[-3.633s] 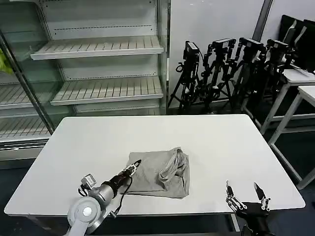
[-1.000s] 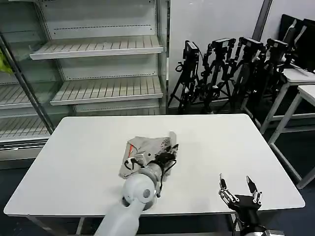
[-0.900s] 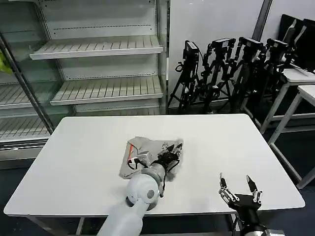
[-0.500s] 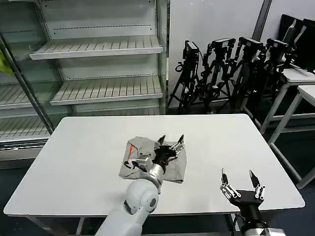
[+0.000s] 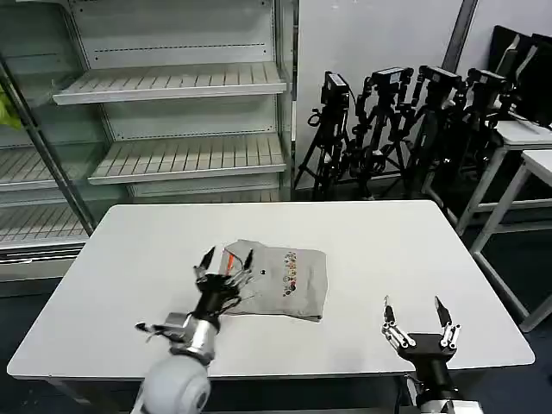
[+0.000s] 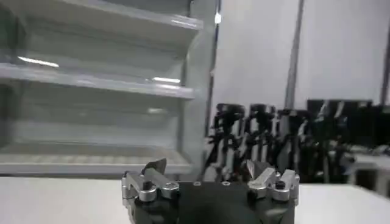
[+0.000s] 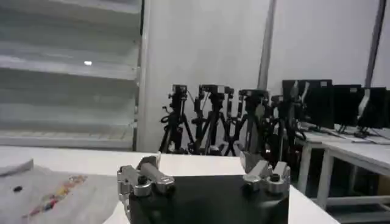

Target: Fold and organize the clothes.

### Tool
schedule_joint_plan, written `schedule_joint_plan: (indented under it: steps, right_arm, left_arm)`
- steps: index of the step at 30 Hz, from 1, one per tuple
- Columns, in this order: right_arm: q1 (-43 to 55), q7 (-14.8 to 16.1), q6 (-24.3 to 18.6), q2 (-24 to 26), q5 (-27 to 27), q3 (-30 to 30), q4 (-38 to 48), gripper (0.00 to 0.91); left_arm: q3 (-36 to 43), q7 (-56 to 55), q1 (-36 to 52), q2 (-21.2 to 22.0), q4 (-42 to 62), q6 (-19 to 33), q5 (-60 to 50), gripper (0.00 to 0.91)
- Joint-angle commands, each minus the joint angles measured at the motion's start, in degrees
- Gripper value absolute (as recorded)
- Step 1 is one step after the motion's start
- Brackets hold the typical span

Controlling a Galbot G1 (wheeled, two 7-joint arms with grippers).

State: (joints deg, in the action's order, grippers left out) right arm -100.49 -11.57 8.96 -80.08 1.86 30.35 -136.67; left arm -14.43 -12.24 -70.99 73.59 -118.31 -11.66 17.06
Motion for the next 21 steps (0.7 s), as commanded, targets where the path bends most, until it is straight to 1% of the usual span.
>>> schedule_joint_plan:
  steps: [1, 4, 6, 11, 21]
  right_arm:
    - [0.64, 0.04, -0.11, -0.08, -2.82, -2.28, 1.96, 0.907]
    - [-0.30, 1.07, 0.13, 0.26, -0.62, -2.64, 1.20, 0.907]
    - [-1.05, 1.97, 0.91, 0.65, 1.87, -2.53, 0.09, 0.907]
    - [-0.92, 2.12, 1.76, 1.00, 4.06, -1.94, -1.05, 0.907]
    - [-1.24, 2.17, 1.92, 1.04, 3.61, -1.92, -1.79, 0.907]
  left_arm:
    - [-11.65, 1.12, -15.02, -3.78, -7.72, -0.92, -4.82, 0.907]
    - [-13.40, 0.45, -16.25, -3.86, -8.51, -0.92, -4.74, 0.907]
    - [-14.25, -0.01, -16.92, -3.84, -8.81, -0.91, -4.71, 0.907]
    - [-15.32, -0.35, -17.69, -3.76, -9.25, -0.83, -4.68, 0.907]
    - [-15.53, -0.61, -18.19, -3.78, -10.05, -1.08, -4.68, 0.907]
